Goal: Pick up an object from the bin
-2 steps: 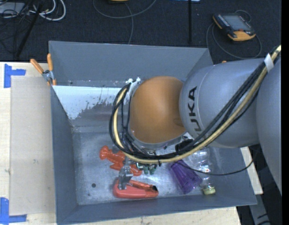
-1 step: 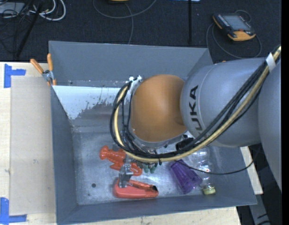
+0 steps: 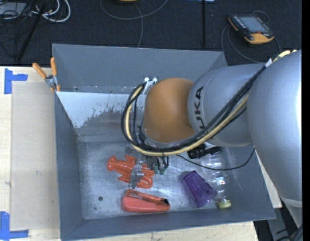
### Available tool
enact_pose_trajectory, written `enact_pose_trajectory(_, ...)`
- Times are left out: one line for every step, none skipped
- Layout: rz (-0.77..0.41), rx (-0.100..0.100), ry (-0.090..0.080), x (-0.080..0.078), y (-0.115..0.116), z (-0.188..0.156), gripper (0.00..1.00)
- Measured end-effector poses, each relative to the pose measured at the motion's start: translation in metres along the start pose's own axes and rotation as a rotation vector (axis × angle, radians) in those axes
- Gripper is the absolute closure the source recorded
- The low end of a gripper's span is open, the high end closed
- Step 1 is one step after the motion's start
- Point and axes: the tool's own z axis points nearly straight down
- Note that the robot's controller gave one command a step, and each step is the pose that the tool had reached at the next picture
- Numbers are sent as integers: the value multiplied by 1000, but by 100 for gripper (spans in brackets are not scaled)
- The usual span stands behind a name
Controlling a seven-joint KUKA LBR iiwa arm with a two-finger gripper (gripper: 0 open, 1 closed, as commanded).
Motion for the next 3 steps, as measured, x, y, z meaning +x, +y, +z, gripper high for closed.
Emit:
enact_pose_trajectory(-143,1,5,-28,-19,41,0)
enact_pose_trajectory(-51,0,-2,-18,-16,47,0)
enact_pose_trajectory(-12,0,-1,-17,-14,49,0)
